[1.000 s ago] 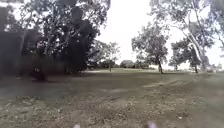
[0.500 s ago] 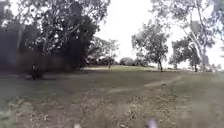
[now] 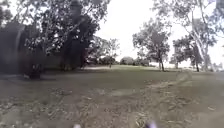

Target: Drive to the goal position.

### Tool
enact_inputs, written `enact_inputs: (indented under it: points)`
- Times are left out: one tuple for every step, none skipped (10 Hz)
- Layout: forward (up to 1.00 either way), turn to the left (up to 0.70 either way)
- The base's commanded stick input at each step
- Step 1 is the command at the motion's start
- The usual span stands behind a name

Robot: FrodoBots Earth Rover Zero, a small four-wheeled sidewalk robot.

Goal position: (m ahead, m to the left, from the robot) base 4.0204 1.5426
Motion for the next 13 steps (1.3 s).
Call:
enact_inputs:
  points:
    - [0.70, 0.00]
    - [0.70, 0.00]
    - [0.70, -0.02]
    - [0.70, -0.03]
    - [0.70, -0.12]
    - [0.70, -0.29]
    - [0.70, -0.33]
    - [0.70, -0.32]
    - [0.70, -0.19]
    - [0.70, -0.02]
    - [0.70, 0.00]
    - [0.70, 0.00]
    - [0.70, 0.00]
